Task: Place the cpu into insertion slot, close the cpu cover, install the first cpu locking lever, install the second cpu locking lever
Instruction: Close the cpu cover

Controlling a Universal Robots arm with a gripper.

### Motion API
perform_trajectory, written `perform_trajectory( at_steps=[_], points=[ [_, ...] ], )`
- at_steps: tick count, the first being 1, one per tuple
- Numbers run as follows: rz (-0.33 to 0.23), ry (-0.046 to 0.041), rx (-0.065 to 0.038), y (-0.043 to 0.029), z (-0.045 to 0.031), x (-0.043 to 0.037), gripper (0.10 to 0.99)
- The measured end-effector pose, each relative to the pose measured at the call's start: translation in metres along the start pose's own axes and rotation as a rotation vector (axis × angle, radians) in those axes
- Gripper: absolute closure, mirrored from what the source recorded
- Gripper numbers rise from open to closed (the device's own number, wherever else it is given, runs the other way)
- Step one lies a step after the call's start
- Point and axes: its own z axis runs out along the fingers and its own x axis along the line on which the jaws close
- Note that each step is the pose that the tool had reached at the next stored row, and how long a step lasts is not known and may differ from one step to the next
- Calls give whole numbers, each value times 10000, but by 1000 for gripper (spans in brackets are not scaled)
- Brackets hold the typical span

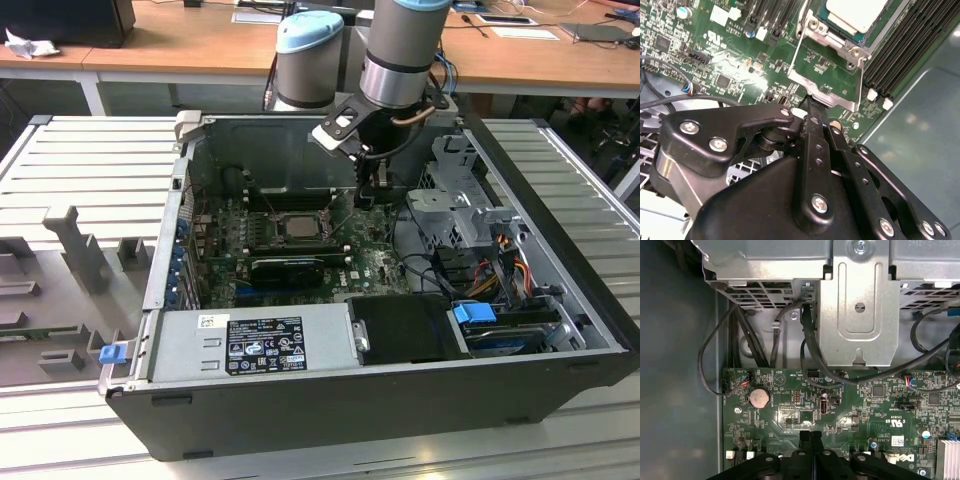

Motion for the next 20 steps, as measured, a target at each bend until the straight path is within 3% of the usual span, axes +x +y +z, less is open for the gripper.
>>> perform_trajectory(
  at_steps=[9,15,20],
  points=[
    [-3,-1,-64,-223,8,0,980],
    [-9,0,-194,-520,33,-1,980],
    [-89,-4,-203,-563,144,-3,980]
  ],
)
